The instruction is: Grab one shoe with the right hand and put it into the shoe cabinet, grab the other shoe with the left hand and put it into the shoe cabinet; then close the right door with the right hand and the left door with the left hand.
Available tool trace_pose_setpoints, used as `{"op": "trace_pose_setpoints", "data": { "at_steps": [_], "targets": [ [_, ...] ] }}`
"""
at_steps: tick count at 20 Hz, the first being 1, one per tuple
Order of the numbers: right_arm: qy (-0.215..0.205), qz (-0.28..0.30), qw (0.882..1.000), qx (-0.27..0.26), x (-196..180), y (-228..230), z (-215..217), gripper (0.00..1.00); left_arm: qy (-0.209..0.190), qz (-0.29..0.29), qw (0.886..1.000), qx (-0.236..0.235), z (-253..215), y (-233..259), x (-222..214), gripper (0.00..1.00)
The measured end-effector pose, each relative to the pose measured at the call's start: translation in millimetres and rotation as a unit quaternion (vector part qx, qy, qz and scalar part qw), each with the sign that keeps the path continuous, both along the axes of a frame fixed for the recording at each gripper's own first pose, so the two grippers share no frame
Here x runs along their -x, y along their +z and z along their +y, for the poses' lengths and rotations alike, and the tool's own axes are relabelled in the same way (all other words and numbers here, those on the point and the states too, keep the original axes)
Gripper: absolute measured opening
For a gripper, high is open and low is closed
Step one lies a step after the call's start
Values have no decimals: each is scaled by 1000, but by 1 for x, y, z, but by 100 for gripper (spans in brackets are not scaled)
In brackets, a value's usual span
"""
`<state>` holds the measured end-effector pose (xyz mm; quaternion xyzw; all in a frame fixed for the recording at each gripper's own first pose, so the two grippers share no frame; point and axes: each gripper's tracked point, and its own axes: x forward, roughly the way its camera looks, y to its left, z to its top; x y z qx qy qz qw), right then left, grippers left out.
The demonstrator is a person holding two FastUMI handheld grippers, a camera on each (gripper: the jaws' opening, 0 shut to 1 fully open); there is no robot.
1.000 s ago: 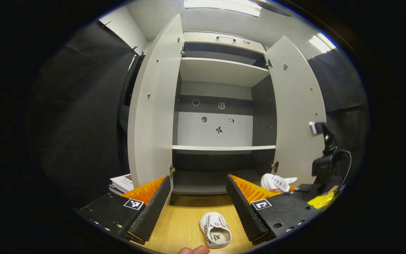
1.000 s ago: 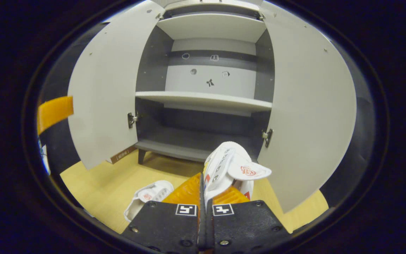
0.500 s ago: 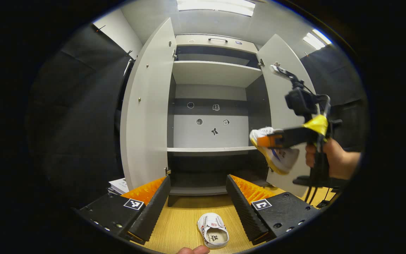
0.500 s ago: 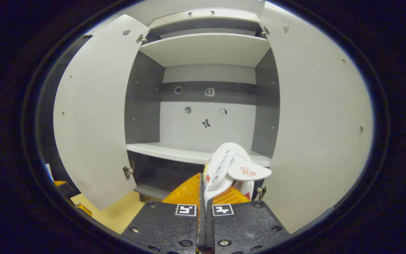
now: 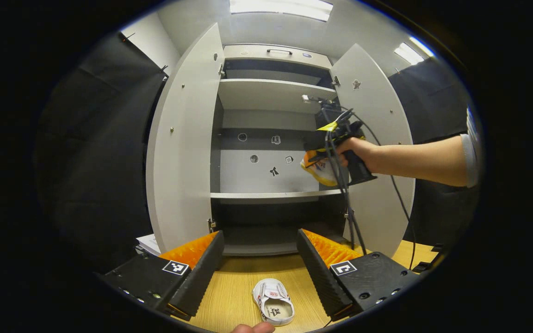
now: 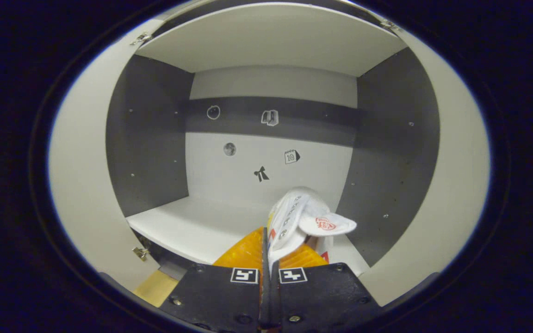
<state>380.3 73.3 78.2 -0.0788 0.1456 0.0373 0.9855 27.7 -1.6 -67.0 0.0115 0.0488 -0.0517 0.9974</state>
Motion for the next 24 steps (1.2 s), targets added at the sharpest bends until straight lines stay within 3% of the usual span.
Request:
{"op": "trace_pose_setpoints", "data": {
  "at_steps": [10, 24],
  "targets": [
    [-15, 90, 996, 17, -77, -28, 3, 3, 11, 9, 1000, -3, 11, -3, 0, 95],
    [-27, 143, 989, 34, -94, -60, 8, 4, 26, 24, 999, -1, 18, -11, -1, 95]
  ]
}}
